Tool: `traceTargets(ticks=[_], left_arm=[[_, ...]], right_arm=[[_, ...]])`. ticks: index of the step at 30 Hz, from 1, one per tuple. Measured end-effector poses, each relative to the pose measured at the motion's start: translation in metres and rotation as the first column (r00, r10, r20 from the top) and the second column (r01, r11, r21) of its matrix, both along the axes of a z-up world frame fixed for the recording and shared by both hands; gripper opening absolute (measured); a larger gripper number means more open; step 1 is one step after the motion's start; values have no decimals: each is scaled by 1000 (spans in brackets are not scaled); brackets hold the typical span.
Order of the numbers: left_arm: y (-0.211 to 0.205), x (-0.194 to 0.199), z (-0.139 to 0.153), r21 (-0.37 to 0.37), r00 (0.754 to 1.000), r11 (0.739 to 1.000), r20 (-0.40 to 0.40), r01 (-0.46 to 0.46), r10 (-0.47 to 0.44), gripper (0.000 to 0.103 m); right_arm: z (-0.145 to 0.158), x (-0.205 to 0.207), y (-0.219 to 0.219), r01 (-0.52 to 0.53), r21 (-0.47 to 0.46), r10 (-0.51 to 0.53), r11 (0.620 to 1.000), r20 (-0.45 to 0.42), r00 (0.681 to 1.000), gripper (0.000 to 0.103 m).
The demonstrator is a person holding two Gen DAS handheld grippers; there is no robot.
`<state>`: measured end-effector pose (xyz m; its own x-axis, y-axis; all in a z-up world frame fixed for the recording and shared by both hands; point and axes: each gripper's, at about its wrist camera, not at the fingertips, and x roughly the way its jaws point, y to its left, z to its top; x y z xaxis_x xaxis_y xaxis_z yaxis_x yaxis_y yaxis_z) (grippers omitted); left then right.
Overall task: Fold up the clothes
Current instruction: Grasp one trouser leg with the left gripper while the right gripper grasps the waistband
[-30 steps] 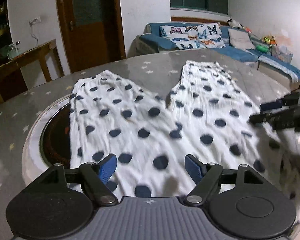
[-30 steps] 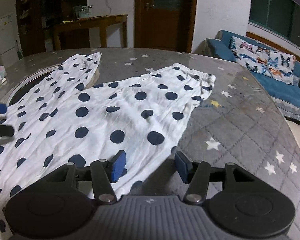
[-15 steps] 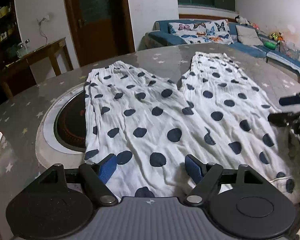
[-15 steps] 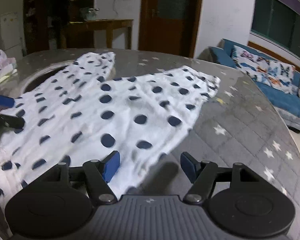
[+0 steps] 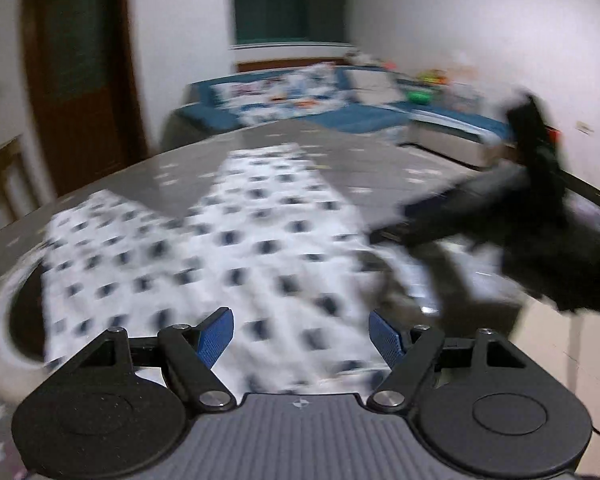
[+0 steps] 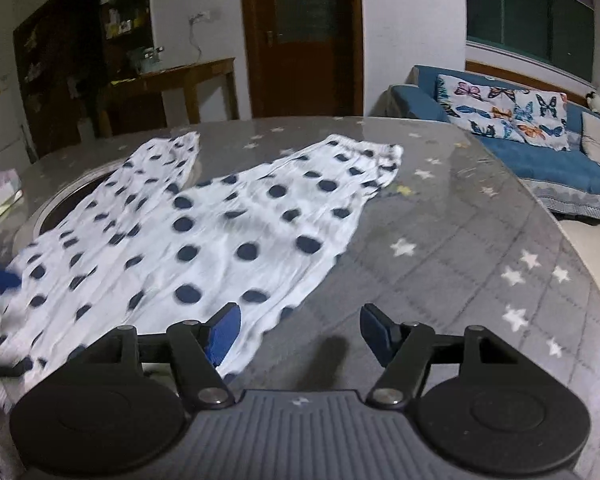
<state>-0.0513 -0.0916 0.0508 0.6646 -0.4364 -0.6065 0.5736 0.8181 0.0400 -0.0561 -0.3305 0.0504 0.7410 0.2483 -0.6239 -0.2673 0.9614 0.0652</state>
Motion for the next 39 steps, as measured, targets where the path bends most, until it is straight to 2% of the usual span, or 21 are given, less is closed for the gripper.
traceTargets(ticks=[3,5,7,10,15,17,19,26,32,35,36,39], left_arm=[[-23,-9,-8,26,996,995,-9,94,-94,75],[-39,-15,-14,46,988,987,-17,153,-153,70],[-49,-16,-20,64,984,982,-24,177,-176,65],[-57,-13,-28,80,981,978,-43,193,-190,57],[-58,-4,-36,70,977,977,-86,203,-197,38],[-55,1,-36,48,975,978,-100,204,-198,19],[-51,7,-36,20,974,980,-116,200,-196,14],[-27,23,-18,-117,975,982,-151,145,-162,10],[-10,32,-6,-198,975,975,-173,103,-139,10],[-6,34,-4,-220,975,971,-179,95,-136,10],[-2,32,-3,-228,976,970,-177,86,-128,10],[13,26,3,-255,981,965,-165,54,-99,9]], right_arm=[[3,15,-13,31,23,-31,999,-17,999,60],[4,29,-23,57,50,-55,997,-39,998,58],[5,45,-31,81,85,-76,993,-63,995,51],[6,72,-38,105,100,-98,989,-78,992,45],[9,122,-38,128,79,-121,989,-84,989,36],[10,144,-35,137,66,-131,988,-83,988,36],[9,165,-32,148,54,-143,988,-81,986,36],[-2,231,-16,172,7,-171,985,-100,980,35],[-16,270,-15,218,3,-216,976,-119,969,33],[-18,279,-14,227,8,-224,974,-116,968,20],[-18,280,-14,230,12,-227,973,-118,967,11],[-12,279,-14,235,5,-233,972,-113,966,4]])
